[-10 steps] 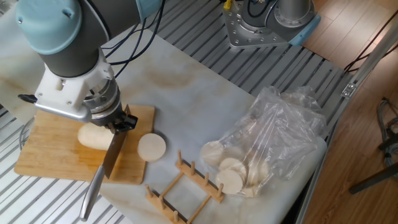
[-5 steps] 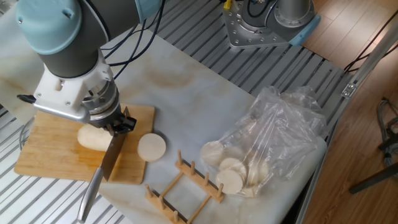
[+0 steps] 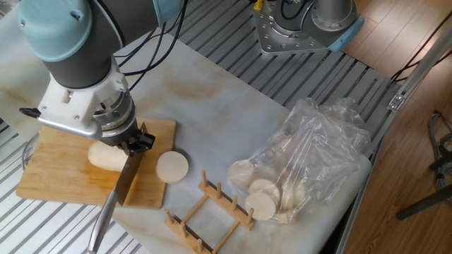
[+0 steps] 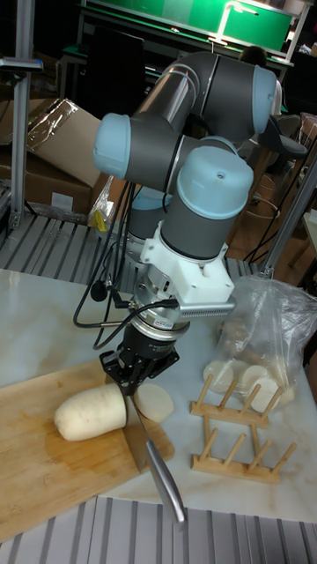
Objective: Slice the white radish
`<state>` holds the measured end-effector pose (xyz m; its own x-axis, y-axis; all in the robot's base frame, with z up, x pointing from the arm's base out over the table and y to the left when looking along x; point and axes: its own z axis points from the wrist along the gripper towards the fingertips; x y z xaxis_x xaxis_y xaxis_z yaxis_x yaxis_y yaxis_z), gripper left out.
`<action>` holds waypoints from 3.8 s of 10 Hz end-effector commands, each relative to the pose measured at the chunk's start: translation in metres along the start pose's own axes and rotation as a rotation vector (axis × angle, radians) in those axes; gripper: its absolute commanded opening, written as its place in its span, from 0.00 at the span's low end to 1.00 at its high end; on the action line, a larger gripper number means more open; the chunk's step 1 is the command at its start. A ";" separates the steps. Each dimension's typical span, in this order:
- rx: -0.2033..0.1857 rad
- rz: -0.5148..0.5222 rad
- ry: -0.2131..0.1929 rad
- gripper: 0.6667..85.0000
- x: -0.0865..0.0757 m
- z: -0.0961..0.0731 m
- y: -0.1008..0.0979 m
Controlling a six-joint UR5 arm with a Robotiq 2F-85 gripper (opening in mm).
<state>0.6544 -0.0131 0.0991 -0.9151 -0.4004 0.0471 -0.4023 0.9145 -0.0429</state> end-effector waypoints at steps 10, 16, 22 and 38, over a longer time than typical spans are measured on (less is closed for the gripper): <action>-0.008 -0.007 -0.051 0.21 -0.032 0.005 0.003; -0.006 0.021 -0.018 0.19 -0.041 0.008 0.006; -0.015 0.028 0.006 0.18 -0.036 0.008 0.009; 0.010 0.022 0.045 0.22 -0.025 0.008 0.002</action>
<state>0.6762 -0.0020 0.0893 -0.9204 -0.3798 0.0925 -0.3860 0.9205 -0.0609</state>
